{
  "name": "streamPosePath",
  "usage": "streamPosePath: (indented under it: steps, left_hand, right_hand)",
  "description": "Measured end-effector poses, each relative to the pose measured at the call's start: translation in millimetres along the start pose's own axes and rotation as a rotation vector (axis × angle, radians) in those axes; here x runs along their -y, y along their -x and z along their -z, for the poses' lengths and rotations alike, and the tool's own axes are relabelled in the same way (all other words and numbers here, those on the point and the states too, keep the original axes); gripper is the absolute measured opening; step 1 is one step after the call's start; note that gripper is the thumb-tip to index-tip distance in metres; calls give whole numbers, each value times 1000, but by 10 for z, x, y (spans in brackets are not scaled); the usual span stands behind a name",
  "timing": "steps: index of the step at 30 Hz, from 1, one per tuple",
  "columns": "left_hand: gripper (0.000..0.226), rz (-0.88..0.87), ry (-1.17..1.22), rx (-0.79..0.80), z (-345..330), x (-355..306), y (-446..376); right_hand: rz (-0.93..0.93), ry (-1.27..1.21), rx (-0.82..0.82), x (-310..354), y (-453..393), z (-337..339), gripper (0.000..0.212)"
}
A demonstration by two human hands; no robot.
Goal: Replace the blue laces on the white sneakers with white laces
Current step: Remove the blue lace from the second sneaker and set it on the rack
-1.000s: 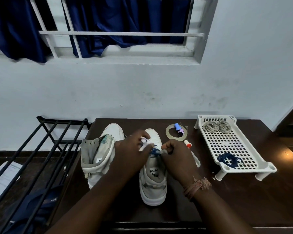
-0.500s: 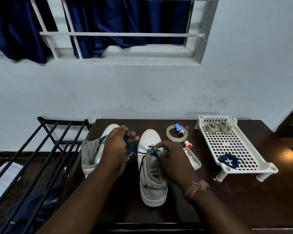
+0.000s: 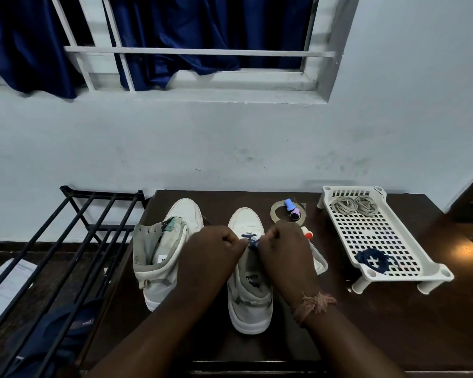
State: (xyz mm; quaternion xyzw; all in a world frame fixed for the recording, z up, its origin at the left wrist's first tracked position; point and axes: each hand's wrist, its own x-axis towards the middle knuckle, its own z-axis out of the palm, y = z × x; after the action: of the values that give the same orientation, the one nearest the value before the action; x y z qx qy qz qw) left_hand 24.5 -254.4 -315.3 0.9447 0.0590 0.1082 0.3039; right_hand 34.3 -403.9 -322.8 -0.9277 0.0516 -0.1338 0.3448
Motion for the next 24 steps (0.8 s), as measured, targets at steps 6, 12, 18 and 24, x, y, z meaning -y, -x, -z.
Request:
streamPosePath:
  steps: [6, 12, 18, 24]
  left_hand:
    - [27, 385, 566, 242, -13, 92, -105]
    - [25, 427, 625, 269, -44, 117, -131]
    - [21, 441, 665, 284, -45, 128, -144]
    - [22, 418, 668, 291, -70, 139, -154]
  right_hand:
    - [92, -13, 59, 12, 10, 27, 24]
    - [235, 429, 122, 100, 130, -38, 19]
    - [-45, 215, -88, 97, -5, 190, 11]
    - [164, 409, 207, 91, 106, -13, 25]
